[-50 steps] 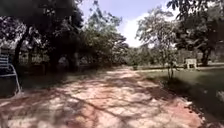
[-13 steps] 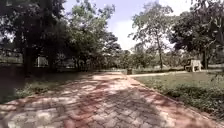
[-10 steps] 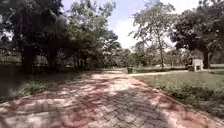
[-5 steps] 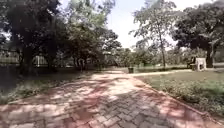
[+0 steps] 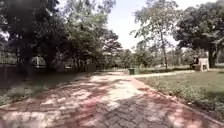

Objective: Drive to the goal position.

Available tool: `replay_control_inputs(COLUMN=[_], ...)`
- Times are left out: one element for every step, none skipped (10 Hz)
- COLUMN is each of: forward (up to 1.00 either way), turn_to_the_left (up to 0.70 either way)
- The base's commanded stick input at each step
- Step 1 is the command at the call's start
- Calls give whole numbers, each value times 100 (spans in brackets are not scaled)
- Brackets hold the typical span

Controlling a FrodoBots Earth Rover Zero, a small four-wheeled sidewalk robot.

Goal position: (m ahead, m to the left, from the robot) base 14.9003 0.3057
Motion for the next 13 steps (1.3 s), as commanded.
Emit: replay_control_inputs(forward=[70,70,70,70,70,70,70,70,70,70,70,70,70], turn_to_the_left=[0,0,0,-10,-24,-31,-14,0,0,0,0,-8,-26])
